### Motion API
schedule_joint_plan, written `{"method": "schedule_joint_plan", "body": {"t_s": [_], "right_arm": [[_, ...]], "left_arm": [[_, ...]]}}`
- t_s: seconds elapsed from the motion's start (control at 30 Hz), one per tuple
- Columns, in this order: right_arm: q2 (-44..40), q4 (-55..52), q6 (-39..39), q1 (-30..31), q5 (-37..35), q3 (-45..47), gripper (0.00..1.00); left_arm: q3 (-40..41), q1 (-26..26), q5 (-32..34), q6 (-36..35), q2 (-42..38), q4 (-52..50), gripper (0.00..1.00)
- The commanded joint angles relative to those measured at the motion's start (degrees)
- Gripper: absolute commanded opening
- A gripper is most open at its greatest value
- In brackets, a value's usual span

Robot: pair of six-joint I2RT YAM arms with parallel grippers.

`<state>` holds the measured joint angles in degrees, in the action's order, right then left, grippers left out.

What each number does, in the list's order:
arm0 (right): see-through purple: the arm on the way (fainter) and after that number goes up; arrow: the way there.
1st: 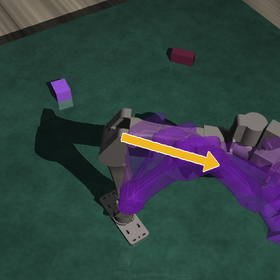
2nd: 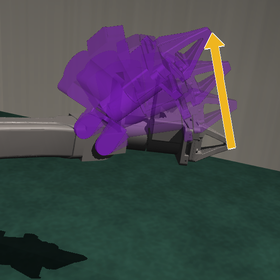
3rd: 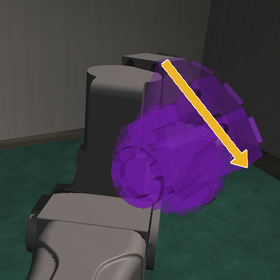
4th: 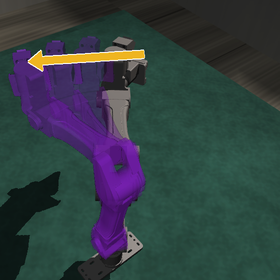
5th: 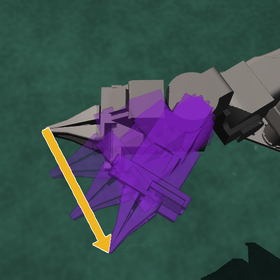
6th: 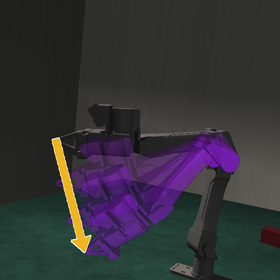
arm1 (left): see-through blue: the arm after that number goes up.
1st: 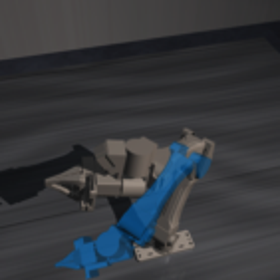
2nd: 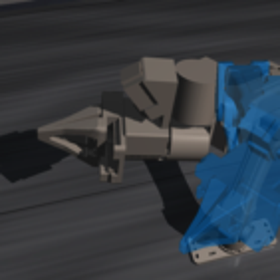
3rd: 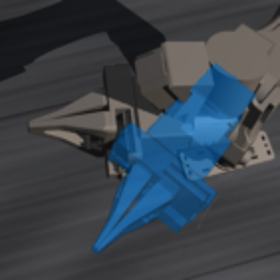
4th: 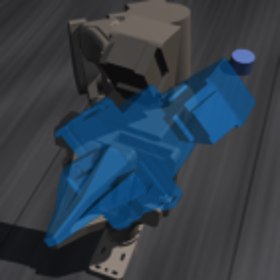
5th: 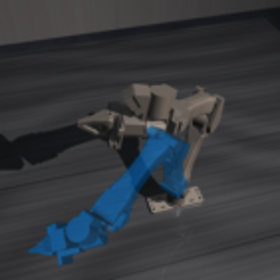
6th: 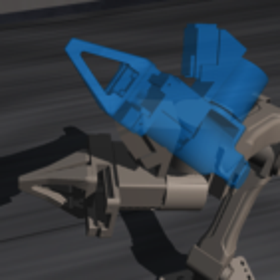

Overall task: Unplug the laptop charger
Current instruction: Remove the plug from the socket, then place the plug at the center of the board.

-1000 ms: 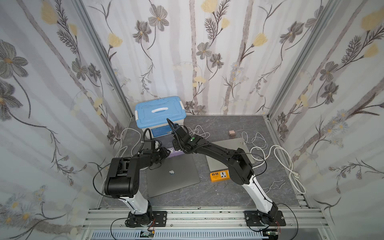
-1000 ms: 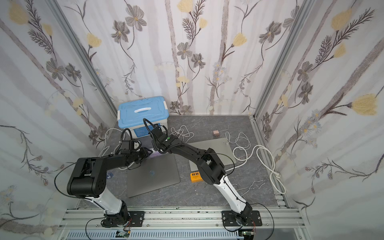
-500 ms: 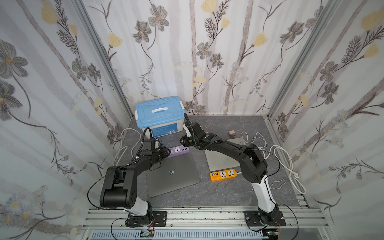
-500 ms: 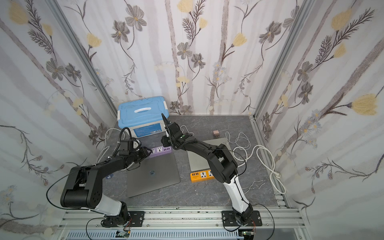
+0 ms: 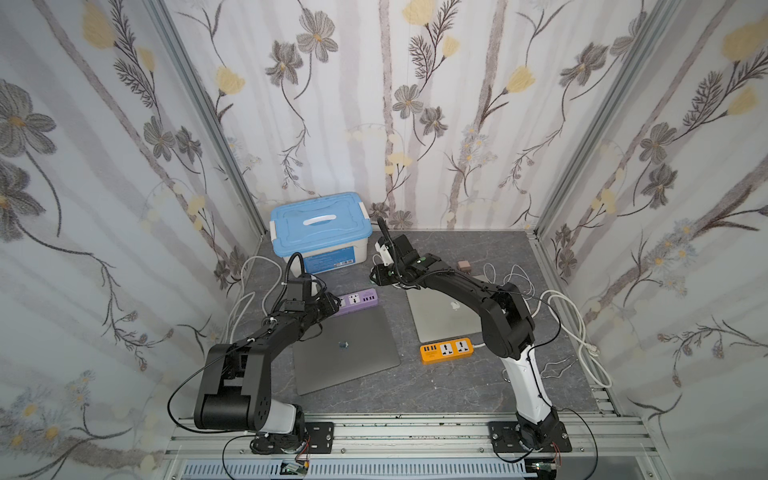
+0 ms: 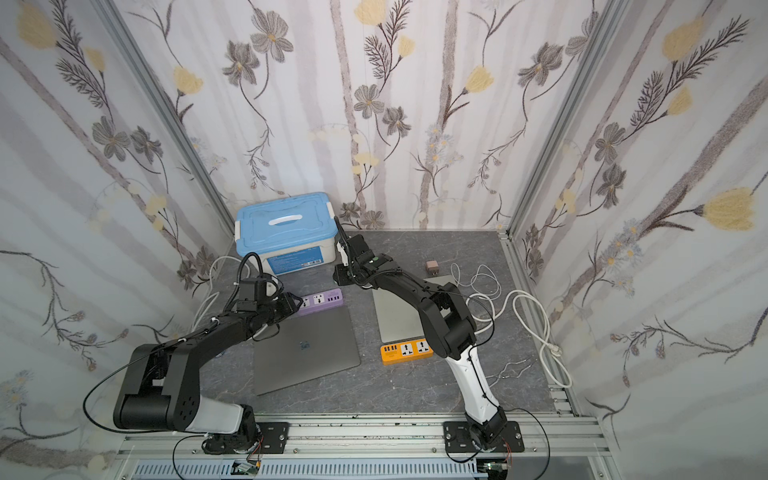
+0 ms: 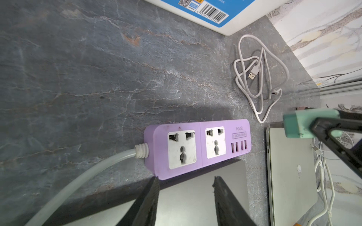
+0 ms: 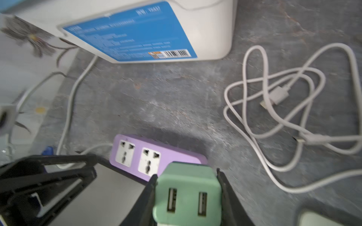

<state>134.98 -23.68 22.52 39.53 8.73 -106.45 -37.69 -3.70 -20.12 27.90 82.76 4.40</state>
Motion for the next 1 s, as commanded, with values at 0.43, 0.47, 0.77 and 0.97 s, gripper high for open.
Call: {"method": "schedule_joint_plan", "body": {"t_s": [0.43, 0.47, 0.77, 0.97], "right_arm": [[-0.04, -19.82, -5.91, 2.57, -7.58, 5.29, 0.36], [-0.03, -19.78, -5.91, 2.66, -7.59, 5.39, 0.36], [2.66, -19.82, -5.65, 2.7, -6.82, 3.18, 0.39], [4.94, -19.58, -5.57, 2.23, -6.27, 0.97, 0.4]], "left_arm": [[0.16, -0.69, 2.45, -1.27, -5.58, -2.65, 0.5], [0.1, -0.78, 2.52, -1.27, -5.67, -2.73, 0.5], [0.03, -0.95, 2.46, -1.37, -5.34, -2.64, 0.5], [0.17, -0.96, 2.28, -1.56, -5.15, -2.65, 0.5]]}}
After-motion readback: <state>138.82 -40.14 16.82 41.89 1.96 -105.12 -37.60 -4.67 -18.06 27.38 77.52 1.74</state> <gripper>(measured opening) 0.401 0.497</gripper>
